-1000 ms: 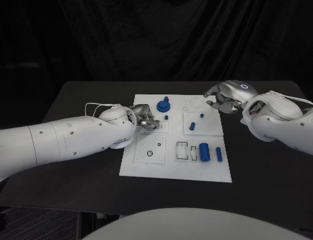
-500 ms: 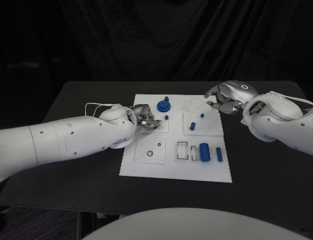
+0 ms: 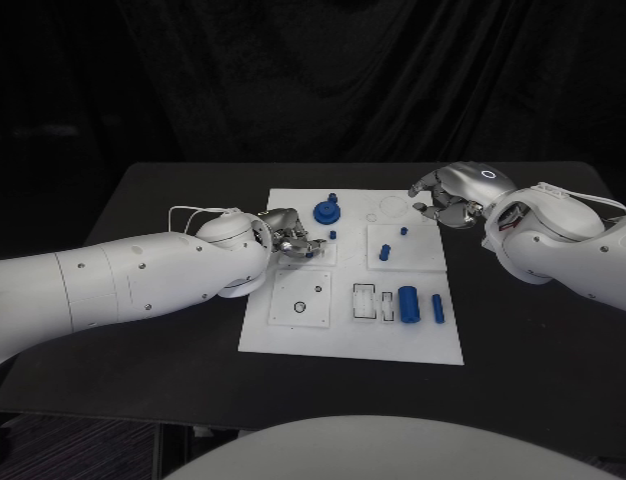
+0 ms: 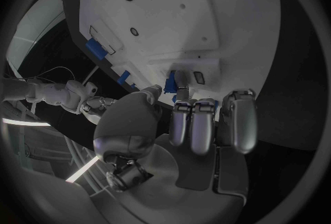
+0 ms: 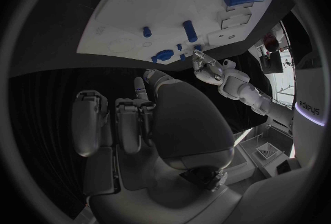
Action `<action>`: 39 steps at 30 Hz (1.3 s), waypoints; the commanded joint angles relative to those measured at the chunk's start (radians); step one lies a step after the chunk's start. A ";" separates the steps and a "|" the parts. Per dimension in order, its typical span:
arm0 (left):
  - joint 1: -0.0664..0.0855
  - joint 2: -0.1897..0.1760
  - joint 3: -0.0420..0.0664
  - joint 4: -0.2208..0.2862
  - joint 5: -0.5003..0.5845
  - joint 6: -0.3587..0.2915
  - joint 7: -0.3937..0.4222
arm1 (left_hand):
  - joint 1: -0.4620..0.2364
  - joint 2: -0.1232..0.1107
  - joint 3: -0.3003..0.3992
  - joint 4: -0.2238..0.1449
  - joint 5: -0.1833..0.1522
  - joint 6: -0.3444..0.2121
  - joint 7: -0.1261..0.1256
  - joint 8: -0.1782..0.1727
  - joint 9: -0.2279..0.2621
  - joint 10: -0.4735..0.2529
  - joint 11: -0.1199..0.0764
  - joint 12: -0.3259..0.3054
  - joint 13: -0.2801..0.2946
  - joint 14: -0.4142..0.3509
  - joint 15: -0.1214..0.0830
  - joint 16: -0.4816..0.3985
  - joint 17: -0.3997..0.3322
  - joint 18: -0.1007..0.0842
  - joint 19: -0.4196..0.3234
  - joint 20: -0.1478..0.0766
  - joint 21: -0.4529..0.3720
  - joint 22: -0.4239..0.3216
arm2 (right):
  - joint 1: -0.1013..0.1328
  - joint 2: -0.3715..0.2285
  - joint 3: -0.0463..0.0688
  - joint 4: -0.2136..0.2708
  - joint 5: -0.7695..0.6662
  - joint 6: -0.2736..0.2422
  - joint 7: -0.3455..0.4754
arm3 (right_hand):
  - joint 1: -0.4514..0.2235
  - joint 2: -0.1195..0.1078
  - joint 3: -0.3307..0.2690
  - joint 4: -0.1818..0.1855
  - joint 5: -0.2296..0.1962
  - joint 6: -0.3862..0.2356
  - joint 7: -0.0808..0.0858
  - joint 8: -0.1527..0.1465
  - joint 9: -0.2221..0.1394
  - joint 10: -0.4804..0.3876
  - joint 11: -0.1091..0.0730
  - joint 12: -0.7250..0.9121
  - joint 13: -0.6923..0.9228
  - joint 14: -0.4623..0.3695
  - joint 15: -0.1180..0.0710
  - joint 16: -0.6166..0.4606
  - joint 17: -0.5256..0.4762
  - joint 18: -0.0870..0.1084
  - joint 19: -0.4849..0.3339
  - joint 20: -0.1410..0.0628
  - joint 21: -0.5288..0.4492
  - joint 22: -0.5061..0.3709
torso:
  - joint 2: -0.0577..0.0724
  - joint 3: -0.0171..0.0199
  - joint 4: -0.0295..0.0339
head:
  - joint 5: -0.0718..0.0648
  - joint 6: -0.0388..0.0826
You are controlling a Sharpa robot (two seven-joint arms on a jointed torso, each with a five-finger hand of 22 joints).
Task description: Assemble the parts on the task board
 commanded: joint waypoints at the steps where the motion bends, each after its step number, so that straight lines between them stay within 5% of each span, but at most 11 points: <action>1: -0.006 -0.002 -0.003 0.000 0.003 0.011 0.010 | -0.029 0.008 -0.030 0.001 -0.013 0.010 0.000 -0.008 0.002 0.103 0.006 -0.001 0.263 0.106 0.003 0.003 0.263 0.003 0.001 0.006 -0.006 0.067 | -0.003 -0.001 0.001 0.000 -0.003 0.008 -0.020 | 0.004 -0.003 0.006 0.000 0.002 0.003 0.004 -0.006 -0.001 0.104 0.009 0.003 0.263 0.106 0.009 0.002 0.263 0.009 0.022 0.007 -0.003 0.208 | 0.000 0.0002 -0.0005 | 0.000 0.000; 5: -0.006 -0.005 -0.003 0.001 0.003 0.000 0.019 | -0.060 0.017 -0.071 0.002 -0.024 0.005 0.003 -0.016 0.004 0.103 0.008 -0.001 0.263 0.106 0.005 0.003 0.263 0.003 0.001 0.006 -0.008 0.069 | -0.003 -0.002 0.001 0.000 -0.003 0.009 -0.020 | 0.004 -0.003 0.006 0.000 0.002 0.003 0.004 -0.006 -0.001 0.104 0.009 0.003 0.263 0.106 0.009 0.002 0.263 0.009 0.022 0.007 -0.003 0.208 | 0.000 0.0002 -0.0003 | 0.000 0.000; 8: -0.007 -0.005 -0.003 0.001 0.003 -0.006 0.024 | -0.108 0.033 -0.118 0.003 -0.063 0.009 0.003 -0.020 0.008 0.103 0.009 -0.001 0.263 0.106 0.005 0.003 0.263 0.003 0.002 0.008 -0.009 0.071 | -0.004 -0.002 0.001 0.000 -0.003 0.009 -0.021 | 0.004 -0.003 0.006 0.000 0.002 0.003 0.004 -0.006 -0.001 0.104 0.009 0.003 0.263 0.106 0.009 0.002 0.263 0.009 0.022 0.007 -0.003 0.208 | 0.000 0.0003 -0.0005 | 0.000 0.000; 20: -0.007 -0.010 -0.003 -0.002 0.003 -0.022 0.033 | -0.229 0.140 -0.281 0.004 -0.139 0.012 0.004 -0.026 0.032 0.103 0.009 -0.001 0.263 0.106 0.008 0.003 0.263 0.003 0.004 0.008 -0.014 0.078 | -0.004 -0.003 0.001 0.000 -0.003 0.012 -0.024 | 0.003 -0.004 0.007 0.000 0.002 0.004 0.005 -0.006 -0.001 0.104 0.010 0.003 0.263 0.106 0.009 0.002 0.263 0.009 0.022 0.007 -0.005 0.207 | -0.001 0.0003 -0.0007 | 0.002 0.000; 30: -0.007 -0.012 -0.003 -0.006 0.003 -0.014 0.041 | -0.252 0.219 -0.357 0.004 -0.137 0.002 0.003 -0.001 0.077 0.103 0.009 -0.001 0.263 0.106 0.007 0.003 0.263 0.003 0.004 0.009 -0.017 0.083 | -0.005 -0.002 0.001 0.001 -0.003 0.016 -0.025 | 0.002 -0.004 0.007 0.000 0.002 0.004 0.005 -0.006 -0.002 0.104 0.010 0.003 0.263 0.106 0.009 0.002 0.263 0.010 0.021 0.007 -0.006 0.207 | 0.000 0.0001 -0.0005 | 0.001 0.000; 36: -0.007 -0.012 -0.003 -0.008 0.017 -0.008 0.059 | -0.237 0.262 -0.379 0.002 -0.113 -0.004 0.002 0.008 0.097 0.103 0.009 -0.001 0.263 0.106 0.007 0.003 0.263 0.004 0.002 0.010 -0.021 0.083 | -0.005 -0.002 0.001 0.001 -0.003 0.017 -0.026 | 0.002 -0.004 0.007 0.000 0.002 0.004 0.005 -0.006 -0.002 0.104 0.010 0.003 0.263 0.106 0.009 0.002 0.263 0.010 0.021 0.007 -0.006 0.207 | 0.000 0.0003 -0.0005 | 0.002 0.000; 39: -0.007 -0.011 -0.003 -0.010 0.056 -0.010 0.070 | -0.200 0.283 -0.397 0.002 -0.063 -0.010 0.003 0.013 0.111 0.103 0.010 -0.001 0.263 0.106 0.008 0.003 0.263 0.004 0.001 0.010 -0.024 0.085 | -0.005 -0.002 0.001 0.001 -0.003 0.017 -0.026 | 0.002 -0.004 0.007 0.000 0.002 0.004 0.005 -0.006 -0.002 0.104 0.010 0.003 0.263 0.106 0.009 0.002 0.263 0.010 0.021 0.007 -0.006 0.207 | 0.001 0.0001 -0.0005 | 0.002 0.000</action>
